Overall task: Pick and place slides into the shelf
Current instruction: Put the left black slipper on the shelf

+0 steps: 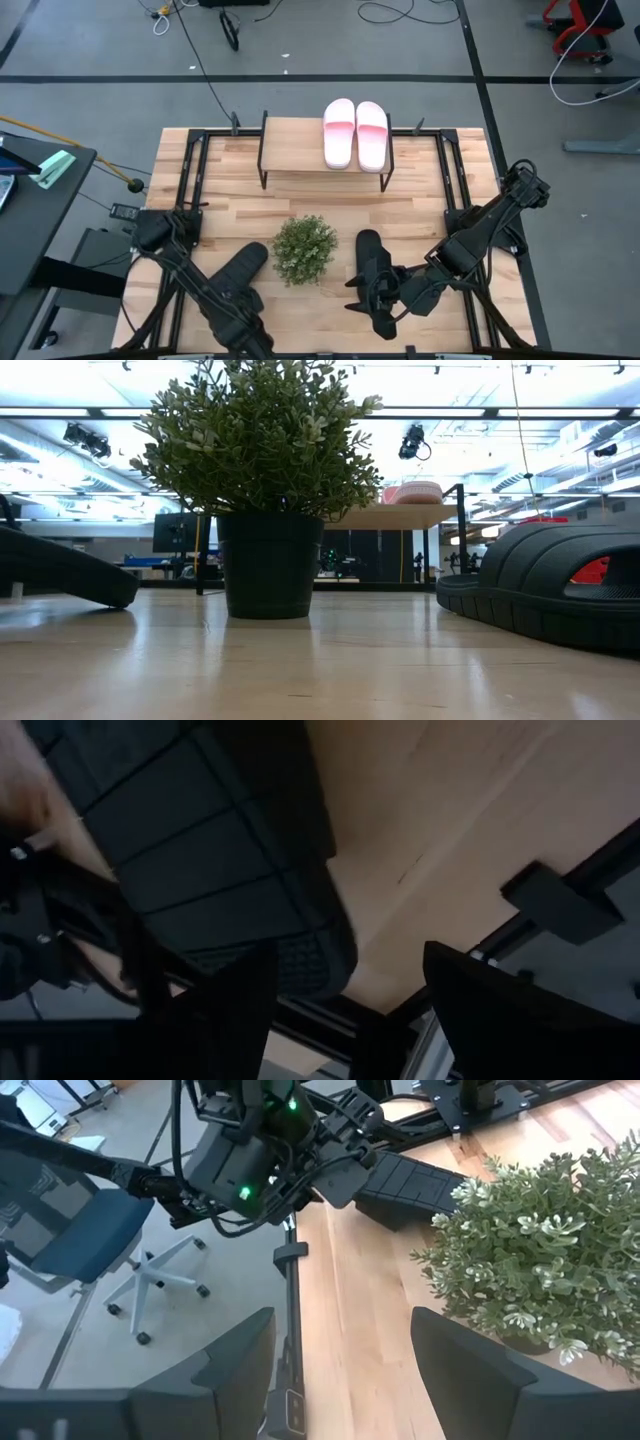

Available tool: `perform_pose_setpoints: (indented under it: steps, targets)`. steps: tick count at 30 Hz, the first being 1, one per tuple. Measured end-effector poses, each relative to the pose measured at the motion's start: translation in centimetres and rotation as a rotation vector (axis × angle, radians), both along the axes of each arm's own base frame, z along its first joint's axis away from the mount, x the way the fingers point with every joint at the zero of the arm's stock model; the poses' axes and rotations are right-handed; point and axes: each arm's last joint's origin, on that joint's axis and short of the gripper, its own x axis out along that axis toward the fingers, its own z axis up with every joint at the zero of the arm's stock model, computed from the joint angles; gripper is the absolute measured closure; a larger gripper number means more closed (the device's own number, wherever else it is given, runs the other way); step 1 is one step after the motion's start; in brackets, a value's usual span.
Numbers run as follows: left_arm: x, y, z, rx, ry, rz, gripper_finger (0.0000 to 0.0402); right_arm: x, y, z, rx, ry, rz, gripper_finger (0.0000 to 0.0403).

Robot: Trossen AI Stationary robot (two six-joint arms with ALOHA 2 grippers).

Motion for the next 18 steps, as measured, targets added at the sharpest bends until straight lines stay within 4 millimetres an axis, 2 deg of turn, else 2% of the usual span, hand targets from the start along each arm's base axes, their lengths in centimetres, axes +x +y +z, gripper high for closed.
perform_pose_setpoints:
  steps: [12,18]
  targets:
    - [0.0,-0.5,-1.6,0.040,0.039,-0.029,0.0146,0.0,0.0,0.0,-0.003,0.004,0.002,0.0163]
    - [-0.2,-0.4,-1.6,0.094,0.031,-0.048,0.0153,0.0,0.0,0.0,-0.004,0.005,0.002,0.0163]
